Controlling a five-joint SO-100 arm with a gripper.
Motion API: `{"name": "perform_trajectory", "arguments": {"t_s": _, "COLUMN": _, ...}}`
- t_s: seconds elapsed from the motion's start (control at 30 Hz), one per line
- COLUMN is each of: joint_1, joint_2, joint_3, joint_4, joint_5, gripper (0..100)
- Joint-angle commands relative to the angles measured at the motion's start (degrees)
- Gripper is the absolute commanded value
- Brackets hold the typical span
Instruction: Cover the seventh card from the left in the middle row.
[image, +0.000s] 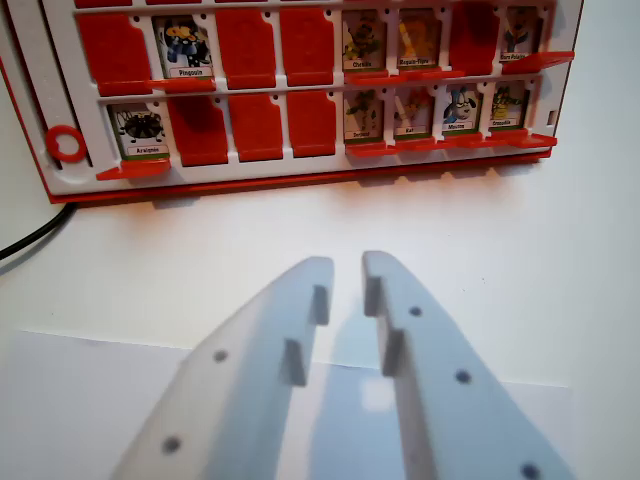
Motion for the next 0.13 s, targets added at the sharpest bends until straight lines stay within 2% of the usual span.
{"name": "perform_trajectory", "arguments": {"t_s": 0.0, "joint_1": -0.7, "joint_2": 0.4, "joint_3": -5.2, "joint_4": 0.1, "joint_5": 0.35, "gripper": 3}}
{"name": "perform_trajectory", "arguments": {"t_s": 0.1, "joint_1": -0.7, "joint_2": 0.4, "joint_3": -5.3, "joint_4": 0.1, "joint_5": 0.35, "gripper": 3}}
